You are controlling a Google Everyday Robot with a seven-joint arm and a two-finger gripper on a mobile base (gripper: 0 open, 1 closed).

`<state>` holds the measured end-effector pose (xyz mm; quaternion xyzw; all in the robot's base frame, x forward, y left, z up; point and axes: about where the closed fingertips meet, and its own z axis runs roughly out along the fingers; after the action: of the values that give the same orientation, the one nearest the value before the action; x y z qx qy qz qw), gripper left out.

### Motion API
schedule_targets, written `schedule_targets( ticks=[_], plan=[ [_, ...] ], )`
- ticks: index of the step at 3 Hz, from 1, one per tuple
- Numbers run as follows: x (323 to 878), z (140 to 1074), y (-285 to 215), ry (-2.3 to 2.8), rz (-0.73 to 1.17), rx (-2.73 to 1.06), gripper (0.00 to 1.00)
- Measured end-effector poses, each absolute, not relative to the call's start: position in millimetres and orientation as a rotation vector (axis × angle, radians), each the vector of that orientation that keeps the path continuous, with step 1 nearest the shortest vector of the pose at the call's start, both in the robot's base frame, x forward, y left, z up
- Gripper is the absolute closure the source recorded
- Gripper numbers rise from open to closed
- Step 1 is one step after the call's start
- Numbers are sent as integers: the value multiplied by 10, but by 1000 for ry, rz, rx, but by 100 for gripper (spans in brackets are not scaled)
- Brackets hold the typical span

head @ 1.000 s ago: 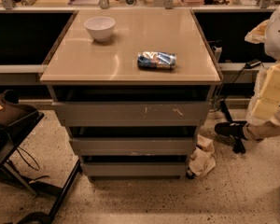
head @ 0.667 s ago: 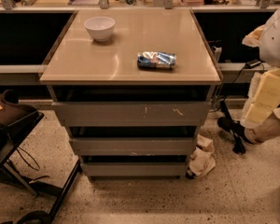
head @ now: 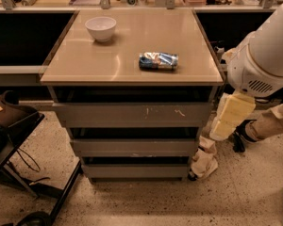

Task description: Open top drawer

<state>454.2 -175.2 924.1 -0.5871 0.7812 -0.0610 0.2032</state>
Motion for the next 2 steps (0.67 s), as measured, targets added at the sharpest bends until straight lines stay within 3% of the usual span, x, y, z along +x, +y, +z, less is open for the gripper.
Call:
schedule_targets(
  ticks=[1,2],
  plan=[
    [4446,8994,-1445,2185,-170,-1583,0],
    [4244,8542,-726,2185,-108,-1516,0]
  ],
)
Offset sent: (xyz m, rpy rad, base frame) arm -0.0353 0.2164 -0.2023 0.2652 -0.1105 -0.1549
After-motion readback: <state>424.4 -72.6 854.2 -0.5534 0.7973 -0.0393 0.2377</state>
